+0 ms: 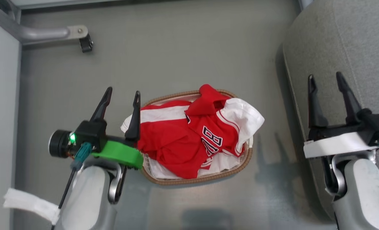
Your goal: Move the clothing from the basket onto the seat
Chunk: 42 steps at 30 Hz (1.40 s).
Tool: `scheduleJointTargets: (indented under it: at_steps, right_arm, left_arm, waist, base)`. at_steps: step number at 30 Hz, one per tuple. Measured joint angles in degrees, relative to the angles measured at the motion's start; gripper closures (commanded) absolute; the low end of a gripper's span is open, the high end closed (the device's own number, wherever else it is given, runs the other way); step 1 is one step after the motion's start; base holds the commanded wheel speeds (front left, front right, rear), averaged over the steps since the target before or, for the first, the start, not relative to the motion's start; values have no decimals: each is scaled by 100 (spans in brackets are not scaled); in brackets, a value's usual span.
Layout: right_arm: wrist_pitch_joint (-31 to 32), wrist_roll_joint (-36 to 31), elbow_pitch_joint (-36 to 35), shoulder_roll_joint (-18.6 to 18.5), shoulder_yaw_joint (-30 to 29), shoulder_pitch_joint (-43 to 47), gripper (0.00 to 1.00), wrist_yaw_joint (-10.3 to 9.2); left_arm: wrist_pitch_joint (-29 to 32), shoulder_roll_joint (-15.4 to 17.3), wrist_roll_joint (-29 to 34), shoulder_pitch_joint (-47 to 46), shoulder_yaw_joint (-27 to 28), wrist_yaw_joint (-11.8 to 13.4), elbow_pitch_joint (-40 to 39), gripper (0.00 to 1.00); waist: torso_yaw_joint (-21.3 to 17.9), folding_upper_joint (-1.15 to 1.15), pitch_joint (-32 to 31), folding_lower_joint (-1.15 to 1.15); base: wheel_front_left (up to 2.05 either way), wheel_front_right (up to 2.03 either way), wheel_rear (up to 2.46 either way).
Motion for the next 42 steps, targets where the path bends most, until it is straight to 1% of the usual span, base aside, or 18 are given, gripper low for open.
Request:
scheduleJointTargets:
  at_steps: [5,7,15,21,29,42]
  right_arm:
    - [-1,-8,-357,-3,-208,-332,0,0]
    - [0,-8,-457,-2,-234,-432,0,0]
    - [-1,-26,-828,-4,-225,-688,0,0]
    - [-1,4,-1134,-4,-132,-765,0,0]
    - [-1,57,-1337,-3,3,-859,0,0]
    - [0,218,-1414,-4,57,-894,0,0]
  left_arm:
    - [0,79,237,-916,-477,-25,691,0]
    - [0,145,310,-1232,-795,-27,1007,0]
    - [0,358,252,-2324,-1991,-33,2227,0]
    - [0,345,96,-3079,-2684,-33,3141,0]
    - [0,333,-192,-3784,-3183,-33,3921,0]
    - [0,289,-603,-4503,-3546,-33,4507,0]
  waist:
    - [-53,0,649,0]
    - [-82,0,924,1]
    - [-239,0,1830,1]
    - [-398,0,2396,0]
    - [-627,0,2919,0]
    - [-970,0,3360,0]
  base:
    - [0,0,0]
    - [0,0,0]
    - [0,0,0]
    - [0,0,0]
    - [0,0,0]
    - [0,0,0]
